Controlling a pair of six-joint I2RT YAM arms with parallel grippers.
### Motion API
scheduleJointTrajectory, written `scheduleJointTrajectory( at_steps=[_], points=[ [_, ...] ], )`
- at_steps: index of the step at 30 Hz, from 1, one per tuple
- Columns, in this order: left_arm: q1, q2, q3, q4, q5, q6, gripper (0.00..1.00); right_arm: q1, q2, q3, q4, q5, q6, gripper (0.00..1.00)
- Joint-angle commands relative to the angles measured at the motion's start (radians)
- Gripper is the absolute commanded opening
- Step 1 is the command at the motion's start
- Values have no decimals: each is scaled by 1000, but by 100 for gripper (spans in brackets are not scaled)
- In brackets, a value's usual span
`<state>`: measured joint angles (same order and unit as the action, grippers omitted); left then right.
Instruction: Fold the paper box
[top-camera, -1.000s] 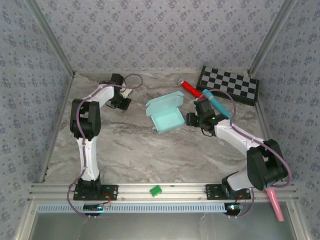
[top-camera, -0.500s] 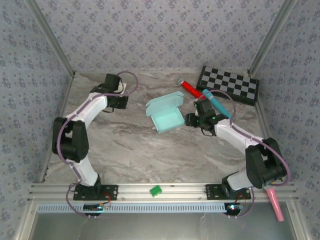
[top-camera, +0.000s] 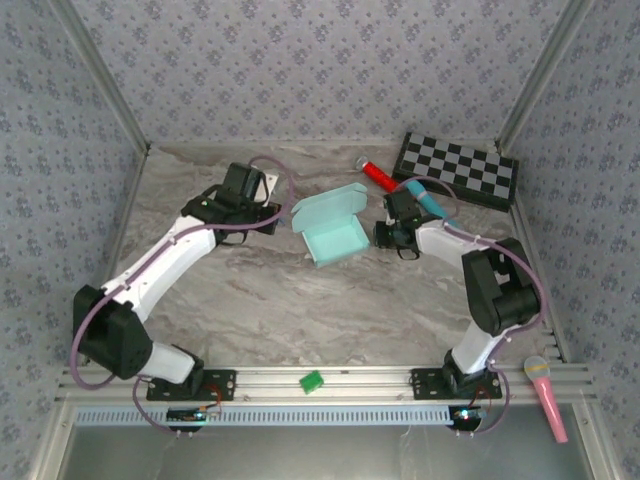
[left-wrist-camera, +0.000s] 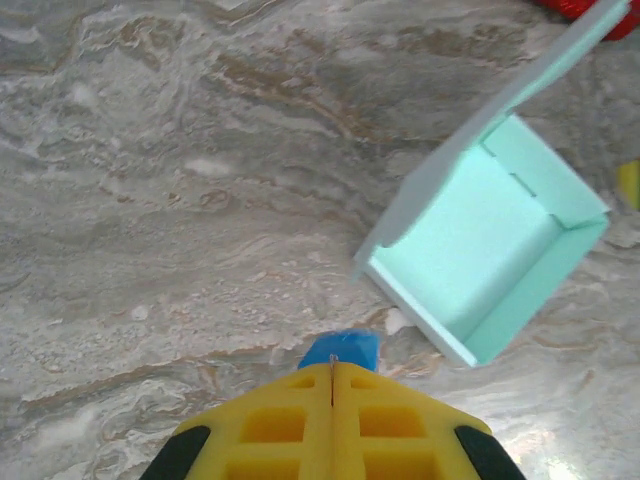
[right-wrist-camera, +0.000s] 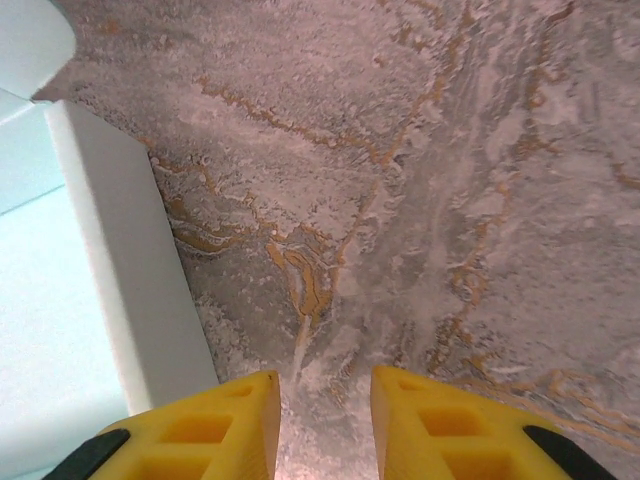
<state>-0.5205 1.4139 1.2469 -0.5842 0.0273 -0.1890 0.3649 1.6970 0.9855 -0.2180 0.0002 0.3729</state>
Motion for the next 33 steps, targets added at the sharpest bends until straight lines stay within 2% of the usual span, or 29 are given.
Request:
scheduleJointTrajectory(
  at_steps=[1,6,9,14,21,27,33],
  points=[
    [-29,-43,-38,14,62,-73,0,12,49,40,1,-32,-20,31],
    [-66,-30,-103,168,213,-130,0,45,94,57,7,-85,-33,31],
    [-69,16,-95,202,257,-150,0,64,108,58,15,-100,-35,31],
    [-78,94,-77,256,255,-151,0,90,114,42,36,-114,-18,31],
    [-82,291,30,274,280,-136,0,111,68,12,49,-95,10,31],
    [-104,442,152,201,204,-99,0,114,6,-31,48,-68,21,32],
    [-123,545,216,175,203,-68,0,105,-40,-61,38,-57,19,31]
  ],
)
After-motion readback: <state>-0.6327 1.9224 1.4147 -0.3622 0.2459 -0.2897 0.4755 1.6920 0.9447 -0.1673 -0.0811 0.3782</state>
